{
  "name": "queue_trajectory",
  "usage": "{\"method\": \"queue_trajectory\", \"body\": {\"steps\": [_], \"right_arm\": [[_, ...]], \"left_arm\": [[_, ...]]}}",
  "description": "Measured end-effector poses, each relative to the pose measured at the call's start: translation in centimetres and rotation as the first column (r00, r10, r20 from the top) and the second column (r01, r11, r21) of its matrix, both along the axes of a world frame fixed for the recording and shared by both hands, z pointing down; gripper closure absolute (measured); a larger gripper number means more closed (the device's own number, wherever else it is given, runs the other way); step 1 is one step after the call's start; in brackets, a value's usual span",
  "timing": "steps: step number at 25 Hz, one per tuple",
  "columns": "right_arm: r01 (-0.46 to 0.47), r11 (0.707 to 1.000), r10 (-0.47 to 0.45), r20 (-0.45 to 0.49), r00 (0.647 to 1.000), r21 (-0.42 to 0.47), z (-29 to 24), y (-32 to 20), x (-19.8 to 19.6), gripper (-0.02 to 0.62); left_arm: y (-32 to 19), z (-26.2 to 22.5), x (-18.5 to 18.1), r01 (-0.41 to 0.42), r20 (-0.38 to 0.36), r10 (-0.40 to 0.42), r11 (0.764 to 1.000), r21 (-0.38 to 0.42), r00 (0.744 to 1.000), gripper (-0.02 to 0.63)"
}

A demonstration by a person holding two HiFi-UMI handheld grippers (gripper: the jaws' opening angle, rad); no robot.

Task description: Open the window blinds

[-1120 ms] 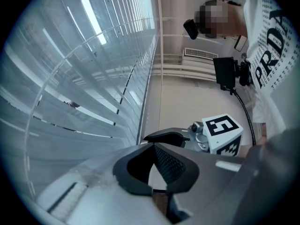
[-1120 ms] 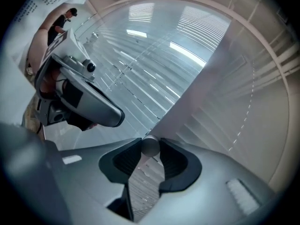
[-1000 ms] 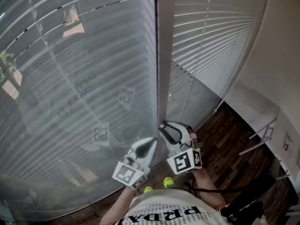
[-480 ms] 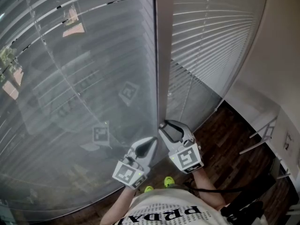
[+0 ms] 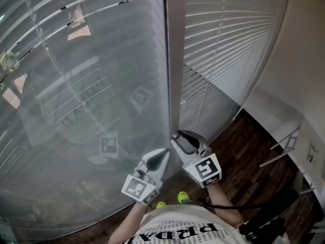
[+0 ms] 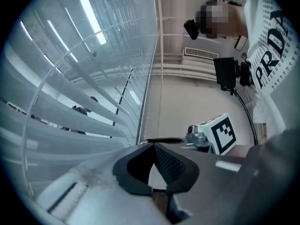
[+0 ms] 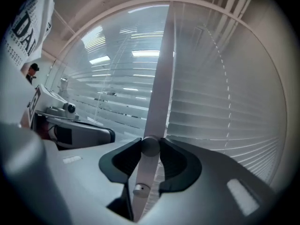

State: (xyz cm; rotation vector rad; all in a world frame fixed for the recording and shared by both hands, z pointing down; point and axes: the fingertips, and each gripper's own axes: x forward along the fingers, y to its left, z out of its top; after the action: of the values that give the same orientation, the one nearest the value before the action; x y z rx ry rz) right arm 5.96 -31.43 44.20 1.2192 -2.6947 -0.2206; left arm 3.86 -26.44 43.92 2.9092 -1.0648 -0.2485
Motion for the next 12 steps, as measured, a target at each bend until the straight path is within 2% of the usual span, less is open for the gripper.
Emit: {"method": "queue_trajectory", "body": {"steps": [7,12], "right_arm": [[-0.003,0.998,0.012,0.139,0.990,-0.065,-0.06,-0.21,0.22,0.465],[0.002,0.997,0.012,0.176,0.984,-0.080,-0.09,-0.22,0.27,0.465]], "left_arm": [[-0.02,0.05,0.00,-0.004,0.006,0.004,1.000,0.006,1.000,0.612],[0.00,-0.04,0.02,-0.001,0.002,0.001,1.000,0.002,1.000,0.612]]}}
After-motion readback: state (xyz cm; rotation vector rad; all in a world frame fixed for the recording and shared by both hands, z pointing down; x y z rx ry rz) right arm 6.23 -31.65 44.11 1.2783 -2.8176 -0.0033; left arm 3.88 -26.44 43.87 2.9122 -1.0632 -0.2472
